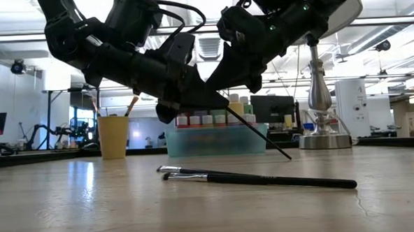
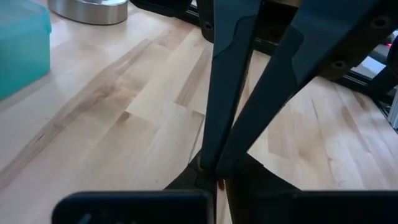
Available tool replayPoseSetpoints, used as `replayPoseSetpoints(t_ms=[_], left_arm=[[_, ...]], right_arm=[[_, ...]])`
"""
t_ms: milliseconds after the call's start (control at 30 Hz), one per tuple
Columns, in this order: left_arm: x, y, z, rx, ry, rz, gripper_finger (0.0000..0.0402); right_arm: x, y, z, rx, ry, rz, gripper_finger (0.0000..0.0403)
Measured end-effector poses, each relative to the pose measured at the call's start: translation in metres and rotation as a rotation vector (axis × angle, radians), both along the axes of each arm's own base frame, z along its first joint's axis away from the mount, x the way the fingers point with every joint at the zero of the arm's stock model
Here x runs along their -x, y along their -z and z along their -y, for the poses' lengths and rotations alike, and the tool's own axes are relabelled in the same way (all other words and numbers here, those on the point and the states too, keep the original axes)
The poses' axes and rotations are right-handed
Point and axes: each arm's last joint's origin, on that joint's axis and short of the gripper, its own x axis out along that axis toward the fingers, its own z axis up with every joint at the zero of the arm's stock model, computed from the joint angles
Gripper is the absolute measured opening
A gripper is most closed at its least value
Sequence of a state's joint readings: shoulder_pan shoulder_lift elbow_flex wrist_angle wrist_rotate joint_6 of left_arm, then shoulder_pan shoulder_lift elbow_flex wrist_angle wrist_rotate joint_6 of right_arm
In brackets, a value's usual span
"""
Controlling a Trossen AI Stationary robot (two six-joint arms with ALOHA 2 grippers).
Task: Pick & Place Paint Supplies
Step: Put the gold paintbrush into the orange cup
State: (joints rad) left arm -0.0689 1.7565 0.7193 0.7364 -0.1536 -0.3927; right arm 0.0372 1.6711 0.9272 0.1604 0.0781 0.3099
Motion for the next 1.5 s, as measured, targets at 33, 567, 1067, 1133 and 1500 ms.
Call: replayPoseSetpoints(t_ms=[33, 567, 1067, 1133, 1500], left_arm=[[0.0, 0.0, 0.0, 0.0, 0.001, -0.001, 0.0011], [0.002, 0.002, 0.0, 0.004, 0.016, -0.029, 0.0011], [0.027, -0.024, -0.001, 0.008, 0.025, -0.189, 0.0011], [0.034, -0.035, -0.002, 0.007, 0.022, -0.192, 0.0011], [0.107, -0.136, -0.009, 0.024, -0.083, -0.319, 0.0011]], right_arm=[[0.0, 0.0, 0.0, 0.0, 0.0, 0.0, 0.0008], [0.002, -0.006, 0.0, -0.009, 0.009, 0.017, 0.0094], [0.035, -0.025, 0.002, 0.012, 0.017, -0.157, 0.0234], [0.035, -0.022, 0.003, 0.028, 0.043, -0.168, 0.024], [0.047, 0.003, 0.006, 0.053, 0.113, -0.243, 0.0254]])
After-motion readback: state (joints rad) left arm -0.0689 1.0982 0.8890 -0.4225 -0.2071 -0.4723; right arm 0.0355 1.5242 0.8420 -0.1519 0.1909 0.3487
